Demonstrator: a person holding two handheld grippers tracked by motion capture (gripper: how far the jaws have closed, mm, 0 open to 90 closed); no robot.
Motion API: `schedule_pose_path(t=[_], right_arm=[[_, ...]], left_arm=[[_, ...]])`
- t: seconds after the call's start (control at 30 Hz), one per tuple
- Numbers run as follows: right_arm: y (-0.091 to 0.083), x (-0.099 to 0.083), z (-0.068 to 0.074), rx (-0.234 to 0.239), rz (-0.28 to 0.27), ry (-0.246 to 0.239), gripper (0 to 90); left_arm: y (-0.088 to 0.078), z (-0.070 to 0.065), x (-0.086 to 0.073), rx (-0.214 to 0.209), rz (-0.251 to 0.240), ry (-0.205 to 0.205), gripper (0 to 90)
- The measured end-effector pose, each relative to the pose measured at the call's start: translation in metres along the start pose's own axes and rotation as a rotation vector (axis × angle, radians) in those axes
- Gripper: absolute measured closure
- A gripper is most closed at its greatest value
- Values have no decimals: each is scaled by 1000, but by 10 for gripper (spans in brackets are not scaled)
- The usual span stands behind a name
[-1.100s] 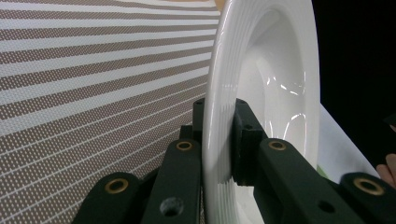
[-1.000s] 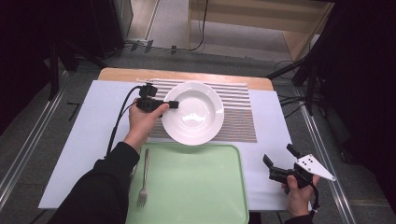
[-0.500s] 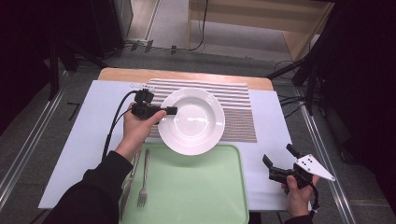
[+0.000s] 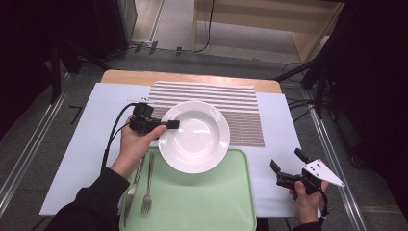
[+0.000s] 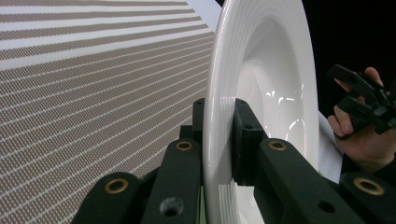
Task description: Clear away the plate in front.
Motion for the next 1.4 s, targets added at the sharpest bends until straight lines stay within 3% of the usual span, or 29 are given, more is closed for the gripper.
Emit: schedule_pose_path(t=[0.43,0.67,0.97,1.17,1.4], right_arm=[[0,0,1,-1,1,-8,0],[0,-1,1,-1,2,-9,0],[0,0,4,2,1,-11,0],[-1,0,5,2,2,-9,0],[-1,-1,6,2,6,-7,0]], left_arm=[[-9,-8,-28,-8,18,-5,817],[-9,-18,-41,-53,22,-18,817],[-10,-24,-61,-54,41,-20,816],[-10,-23,-77,-78,50,-57,815],[-2,-28,-92,-101,76,-70,813]])
Point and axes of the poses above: each handheld gripper's, and its own axes: y roughly forward along the jaws, x roughly out of its top, z roughly to its left, the point moved 10 cm from there along y, roughly forward along the jaws, and after that the axes turned 15 degrees about -x, right-handed, at the moved point
